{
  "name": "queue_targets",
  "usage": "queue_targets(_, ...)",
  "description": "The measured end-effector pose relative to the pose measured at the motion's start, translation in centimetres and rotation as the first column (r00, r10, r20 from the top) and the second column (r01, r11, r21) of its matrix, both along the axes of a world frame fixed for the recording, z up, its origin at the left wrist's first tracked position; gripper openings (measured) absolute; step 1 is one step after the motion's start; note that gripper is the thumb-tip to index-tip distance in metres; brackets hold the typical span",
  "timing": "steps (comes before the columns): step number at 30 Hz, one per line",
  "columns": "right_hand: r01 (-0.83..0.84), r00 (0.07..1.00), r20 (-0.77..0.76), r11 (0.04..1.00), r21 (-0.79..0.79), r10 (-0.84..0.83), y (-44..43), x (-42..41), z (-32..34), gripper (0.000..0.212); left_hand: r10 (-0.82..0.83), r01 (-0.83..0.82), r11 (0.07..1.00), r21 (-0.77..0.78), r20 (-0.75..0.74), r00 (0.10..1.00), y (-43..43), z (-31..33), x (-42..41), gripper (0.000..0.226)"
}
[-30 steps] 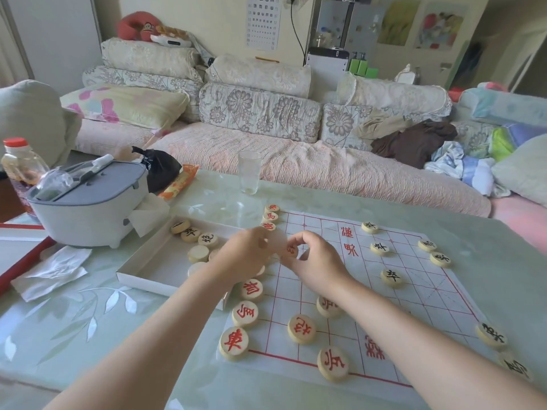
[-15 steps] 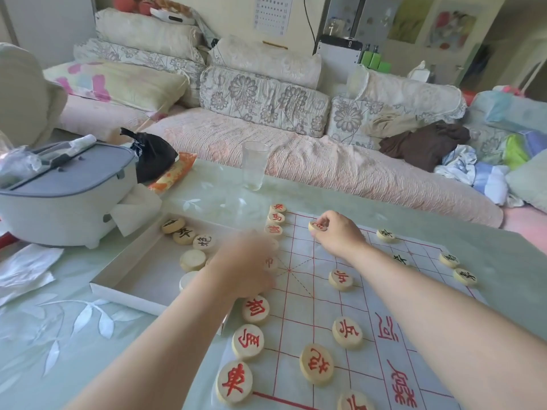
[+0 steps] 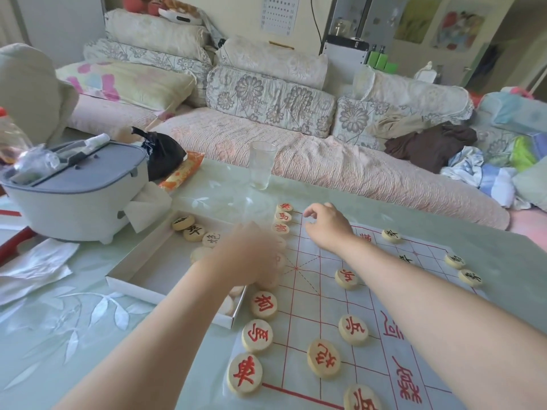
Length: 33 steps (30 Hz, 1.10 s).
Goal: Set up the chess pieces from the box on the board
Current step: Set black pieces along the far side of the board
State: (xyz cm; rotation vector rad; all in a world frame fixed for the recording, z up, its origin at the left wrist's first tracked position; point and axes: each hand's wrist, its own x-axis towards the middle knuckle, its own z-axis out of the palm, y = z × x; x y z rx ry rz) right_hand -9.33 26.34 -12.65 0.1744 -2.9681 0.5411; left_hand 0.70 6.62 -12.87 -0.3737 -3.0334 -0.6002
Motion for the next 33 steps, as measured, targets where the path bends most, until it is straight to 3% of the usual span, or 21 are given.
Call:
queue_targets(6,-0.282,0.958,0.014,0.953,-0.113,0.286,-7.1,3.8,1.7,0.019,0.192,-0.194,0.981,-0.021,-0.061,0.979,-5.3,0.3,0.3,0.04)
queue_targets(10,-0.399,0.911,0.093,0.916,-0.046,0.401,-11.2,5.4,1.3,0.023,0.208,-0.207,0.978,-0.036,0.029,0.978,-8.3,-0.9,1.3,0.048)
queue_targets(15,-0.449,0.892,0.11,0.884,0.128,0.437,-13.7,5.5,0.4,0.043,0.054,-0.041,0.994,-0.098,0.139,0.989,-10.1,-1.7,2.9,0.067)
queue_targets(19,-0.48,0.875,0.189,0.844,0.238,0.445,-14.5,5.3,-0.3,0.051,0.109,-0.099,0.985,-0.14,0.066,0.992,-10.7,-1.1,3.0,0.049)
queue_targets(24,-0.414,0.904,0.178,0.899,0.143,0.388,-15.1,4.9,-0.9,0.033,0.17,-0.161,0.975,-0.153,0.045,0.984,-10.9,-0.8,2.8,0.038)
queue_targets(28,-0.381,0.92,0.143,0.919,0.098,0.366,-15.3,4.9,-0.9,0.031,0.223,-0.221,0.973,-0.062,0.018,0.975,-10.9,-1.1,2.5,0.02)
queue_targets(33,-0.345,0.93,0.145,0.938,0.026,0.338,-15.3,5.1,-1.3,0.023,0.305,-0.303,0.949,-0.084,0.016,0.952,-11.9,-1.2,2.3,0.03)
